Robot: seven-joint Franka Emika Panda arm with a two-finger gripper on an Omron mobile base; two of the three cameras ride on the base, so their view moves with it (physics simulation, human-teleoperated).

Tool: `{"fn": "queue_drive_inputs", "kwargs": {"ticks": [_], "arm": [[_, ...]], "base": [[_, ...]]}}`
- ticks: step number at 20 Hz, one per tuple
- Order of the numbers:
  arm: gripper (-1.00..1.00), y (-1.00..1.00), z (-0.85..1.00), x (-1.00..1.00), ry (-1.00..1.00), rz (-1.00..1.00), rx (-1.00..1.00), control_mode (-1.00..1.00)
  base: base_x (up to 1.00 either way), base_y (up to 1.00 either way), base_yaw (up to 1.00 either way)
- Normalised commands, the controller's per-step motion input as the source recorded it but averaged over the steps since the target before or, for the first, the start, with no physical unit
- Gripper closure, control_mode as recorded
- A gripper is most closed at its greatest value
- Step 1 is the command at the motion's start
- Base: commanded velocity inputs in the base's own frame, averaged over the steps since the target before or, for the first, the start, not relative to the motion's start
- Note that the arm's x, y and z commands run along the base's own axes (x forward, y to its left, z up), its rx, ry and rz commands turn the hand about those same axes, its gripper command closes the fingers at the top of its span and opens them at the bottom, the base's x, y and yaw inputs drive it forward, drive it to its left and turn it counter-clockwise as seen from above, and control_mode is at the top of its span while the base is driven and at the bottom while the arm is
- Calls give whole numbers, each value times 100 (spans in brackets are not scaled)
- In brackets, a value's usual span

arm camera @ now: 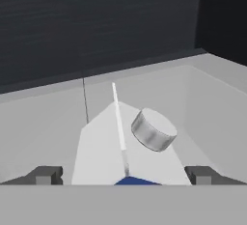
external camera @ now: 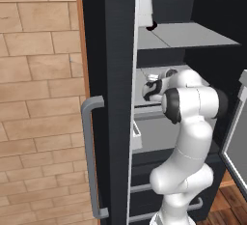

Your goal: Take out the milk from the fridge and place it on the tray on the counter. Then take the sugar cube near the tray and place it in the tray.

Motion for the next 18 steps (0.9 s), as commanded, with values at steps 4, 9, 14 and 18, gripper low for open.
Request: {"fn": "queue_drive_inputs", "kwargs": {"ticks": [4, 9, 14, 18], "arm": [[-100, 0, -29, 0, 0, 0, 1, -100], [100, 0, -24, 0, 0, 0, 2, -100], [100, 0, 0, 0, -1, 0, 0, -100], [100, 0, 1, -19, -8, 0, 0, -100]], "base": [[0, 0, 0], [0, 0, 0], [0, 0, 0], [0, 0, 0]]}}
